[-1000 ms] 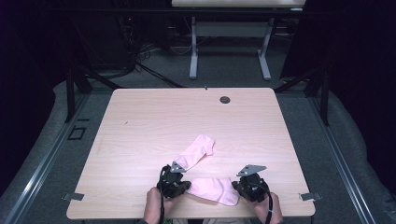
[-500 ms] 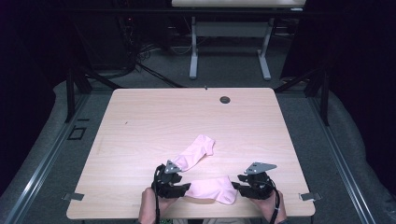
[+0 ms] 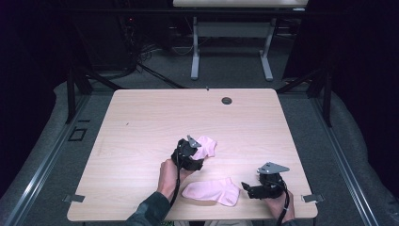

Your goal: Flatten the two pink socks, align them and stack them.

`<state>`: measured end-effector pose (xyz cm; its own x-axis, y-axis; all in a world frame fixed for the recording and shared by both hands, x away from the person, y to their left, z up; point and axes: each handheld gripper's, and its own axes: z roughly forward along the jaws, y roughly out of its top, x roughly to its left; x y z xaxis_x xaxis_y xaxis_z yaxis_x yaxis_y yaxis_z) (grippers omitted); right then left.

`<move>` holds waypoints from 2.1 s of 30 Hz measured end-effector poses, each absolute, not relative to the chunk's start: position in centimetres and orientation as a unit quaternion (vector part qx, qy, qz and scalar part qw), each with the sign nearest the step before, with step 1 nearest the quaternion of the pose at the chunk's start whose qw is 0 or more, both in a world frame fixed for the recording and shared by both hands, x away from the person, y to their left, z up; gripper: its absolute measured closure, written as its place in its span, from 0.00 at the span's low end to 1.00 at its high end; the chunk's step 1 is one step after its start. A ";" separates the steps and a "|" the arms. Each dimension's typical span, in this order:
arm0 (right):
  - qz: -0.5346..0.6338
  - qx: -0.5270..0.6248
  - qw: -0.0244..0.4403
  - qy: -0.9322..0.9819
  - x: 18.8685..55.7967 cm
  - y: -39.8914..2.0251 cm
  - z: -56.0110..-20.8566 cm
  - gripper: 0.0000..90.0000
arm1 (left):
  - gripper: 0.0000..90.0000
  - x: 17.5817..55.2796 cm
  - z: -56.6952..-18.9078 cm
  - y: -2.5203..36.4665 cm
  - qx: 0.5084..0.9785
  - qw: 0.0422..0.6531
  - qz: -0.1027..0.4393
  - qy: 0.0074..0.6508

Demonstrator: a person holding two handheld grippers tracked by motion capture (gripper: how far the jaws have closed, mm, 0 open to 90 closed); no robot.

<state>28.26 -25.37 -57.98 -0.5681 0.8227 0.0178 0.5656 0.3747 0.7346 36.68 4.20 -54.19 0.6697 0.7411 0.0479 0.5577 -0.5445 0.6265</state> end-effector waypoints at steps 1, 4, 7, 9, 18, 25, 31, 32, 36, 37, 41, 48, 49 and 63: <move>0.359 0.431 0.182 0.808 28.2 -25.7 -58.1 0.11 | 0.48 37.1 -54.5 3.6 0.870 0.290 0.148 0.371; 0.385 0.431 0.188 0.794 28.1 -26.4 -58.1 0.14 | 0.55 37.7 -55.1 2.8 0.875 0.284 0.138 0.367; 0.400 0.437 0.179 0.785 28.1 -26.6 -58.2 0.15 | 0.61 38.3 -55.5 2.2 0.878 0.278 0.134 0.365; 0.392 0.435 0.179 0.791 28.1 -26.6 -58.2 0.16 | 0.65 38.6 -55.7 1.9 0.879 0.276 0.133 0.365; 0.388 0.438 0.186 0.789 28.1 -26.4 -58.3 0.17 | 0.89 39.0 -56.2 1.5 0.881 0.265 0.138 0.366; 0.382 0.441 0.204 0.786 27.9 -26.3 -58.2 0.24 | 0.99 38.5 -55.1 2.0 0.878 0.281 0.137 0.362; 0.372 0.461 0.204 0.780 28.1 -26.1 -58.1 0.34 | 0.99 37.9 -52.2 3.2 0.865 0.336 0.096 0.361; 0.376 0.460 0.206 0.778 28.1 -25.9 -58.0 0.35 | 0.99 37.8 -51.8 3.4 0.864 0.341 0.093 0.359; 0.372 0.437 0.217 0.790 27.7 -24.5 -56.8 0.37 | 0.99 37.3 -50.5 3.6 0.862 0.356 0.079 0.353; 0.367 0.429 0.223 0.795 27.6 -24.1 -56.3 0.38 | 0.99 37.1 -50.2 3.6 0.861 0.359 0.077 0.353; 0.373 0.398 0.242 0.802 27.3 -22.2 -54.0 0.41 | 0.99 36.8 -49.4 3.6 0.859 0.367 0.076 0.349; 0.362 0.339 0.278 0.823 27.6 -18.9 -51.9 0.38 | 0.99 36.2 -48.3 3.0 0.857 0.386 0.049 0.338; 0.359 0.335 0.285 0.823 27.7 -18.4 -52.0 0.38 | 0.99 36.2 -48.3 2.9 0.857 0.388 0.046 0.336; 0.353 0.291 0.309 0.834 29.8 -15.8 -52.7 0.74 | 0.99 36.1 -48.3 3.0 0.854 0.404 -0.015 0.329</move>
<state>29.82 -15.82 -52.67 -0.6399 0.7036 -0.3091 0.2681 0.5813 0.7682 36.08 2.96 -48.31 0.7837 0.5489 -0.2908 0.5730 -0.4581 0.6795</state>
